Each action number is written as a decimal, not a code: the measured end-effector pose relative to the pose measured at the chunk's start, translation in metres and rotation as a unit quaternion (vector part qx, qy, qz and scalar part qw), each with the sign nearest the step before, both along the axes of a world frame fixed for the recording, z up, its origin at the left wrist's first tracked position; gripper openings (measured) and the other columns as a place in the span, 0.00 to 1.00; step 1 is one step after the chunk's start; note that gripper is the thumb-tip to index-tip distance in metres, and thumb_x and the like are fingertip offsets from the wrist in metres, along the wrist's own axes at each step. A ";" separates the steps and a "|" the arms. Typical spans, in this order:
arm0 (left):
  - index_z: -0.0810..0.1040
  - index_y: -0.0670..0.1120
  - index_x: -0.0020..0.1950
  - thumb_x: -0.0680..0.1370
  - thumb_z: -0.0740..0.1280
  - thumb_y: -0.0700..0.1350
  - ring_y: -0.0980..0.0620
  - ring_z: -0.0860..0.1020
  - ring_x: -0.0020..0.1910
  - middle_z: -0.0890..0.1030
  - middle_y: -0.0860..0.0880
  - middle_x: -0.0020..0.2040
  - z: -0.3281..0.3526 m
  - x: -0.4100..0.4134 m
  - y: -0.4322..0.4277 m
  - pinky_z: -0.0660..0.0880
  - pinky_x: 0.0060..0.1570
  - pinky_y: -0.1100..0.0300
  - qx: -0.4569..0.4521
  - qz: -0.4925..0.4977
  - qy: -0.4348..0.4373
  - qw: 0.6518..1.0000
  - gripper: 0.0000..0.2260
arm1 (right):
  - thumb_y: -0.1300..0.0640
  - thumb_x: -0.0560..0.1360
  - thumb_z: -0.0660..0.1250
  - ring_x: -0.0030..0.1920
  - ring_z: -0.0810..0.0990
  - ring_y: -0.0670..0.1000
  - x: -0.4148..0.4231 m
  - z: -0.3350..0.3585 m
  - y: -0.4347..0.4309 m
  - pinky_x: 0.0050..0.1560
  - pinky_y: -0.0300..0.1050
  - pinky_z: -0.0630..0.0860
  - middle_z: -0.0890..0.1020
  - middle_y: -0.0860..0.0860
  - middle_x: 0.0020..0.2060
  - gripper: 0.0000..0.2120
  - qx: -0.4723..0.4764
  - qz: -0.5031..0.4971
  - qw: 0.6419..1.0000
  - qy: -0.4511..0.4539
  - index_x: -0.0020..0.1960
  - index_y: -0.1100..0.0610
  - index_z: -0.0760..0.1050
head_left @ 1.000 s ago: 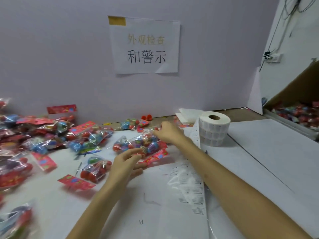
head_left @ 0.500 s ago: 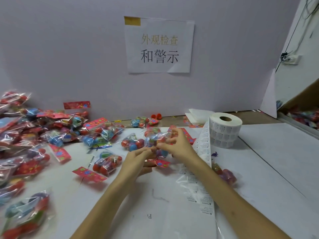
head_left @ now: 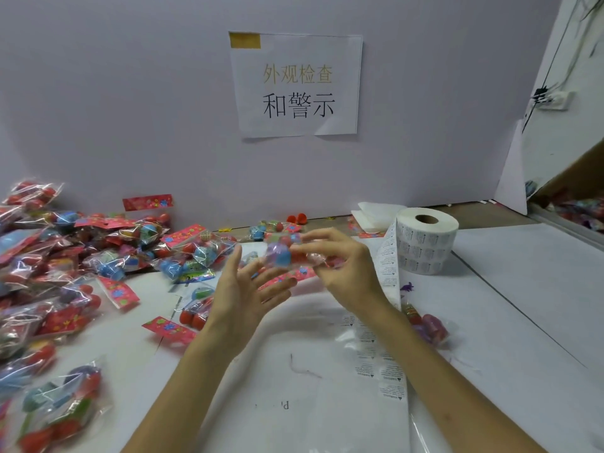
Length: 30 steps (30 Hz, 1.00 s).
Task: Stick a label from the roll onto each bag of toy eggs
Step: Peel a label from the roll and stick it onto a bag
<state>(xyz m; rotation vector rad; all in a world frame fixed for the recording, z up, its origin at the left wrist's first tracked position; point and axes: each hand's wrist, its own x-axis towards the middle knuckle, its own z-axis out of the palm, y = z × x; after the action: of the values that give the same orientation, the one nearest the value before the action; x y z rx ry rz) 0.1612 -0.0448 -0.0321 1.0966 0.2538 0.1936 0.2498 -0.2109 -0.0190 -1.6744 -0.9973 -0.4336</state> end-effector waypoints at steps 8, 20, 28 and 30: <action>0.80 0.45 0.65 0.81 0.68 0.55 0.41 0.86 0.52 0.86 0.42 0.56 -0.001 -0.002 -0.005 0.83 0.49 0.53 0.116 0.047 -0.001 0.992 0.18 | 0.80 0.68 0.58 0.56 0.83 0.44 -0.004 -0.003 -0.003 0.59 0.52 0.81 0.88 0.47 0.47 0.26 0.016 0.058 0.992 0.115 0.38 0.56 0.86; 0.81 0.48 0.60 0.80 0.70 0.46 0.43 0.87 0.49 0.87 0.42 0.52 -0.007 0.000 -0.009 0.85 0.47 0.48 0.165 0.058 -0.002 0.985 0.09 | 0.46 0.78 0.70 0.53 0.85 0.48 0.001 -0.009 -0.003 0.49 0.44 0.83 0.85 0.51 0.54 0.14 -0.027 0.083 0.927 0.364 0.61 0.50 0.79; 0.80 0.49 0.63 0.73 0.75 0.55 0.41 0.87 0.47 0.87 0.42 0.51 -0.008 0.000 -0.013 0.85 0.46 0.49 0.214 -0.023 0.022 0.976 0.22 | 0.48 0.78 0.71 0.43 0.85 0.48 -0.001 -0.014 0.004 0.43 0.45 0.83 0.85 0.54 0.42 0.13 0.032 0.001 0.933 0.359 0.49 0.59 0.82; 0.79 0.50 0.64 0.70 0.74 0.60 0.42 0.87 0.48 0.87 0.42 0.53 -0.008 -0.001 -0.015 0.84 0.49 0.49 0.231 -0.038 0.035 0.972 0.26 | 0.50 0.77 0.72 0.43 0.85 0.47 0.001 -0.013 0.002 0.42 0.43 0.82 0.86 0.54 0.43 0.13 0.027 0.004 0.929 0.370 0.50 0.61 0.83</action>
<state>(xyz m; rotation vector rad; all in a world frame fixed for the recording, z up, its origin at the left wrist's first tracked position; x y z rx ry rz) 0.1604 -0.0599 -0.0396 1.5758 0.2343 0.1489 0.2505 -0.2087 -0.0317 -1.5856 -0.4211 0.1834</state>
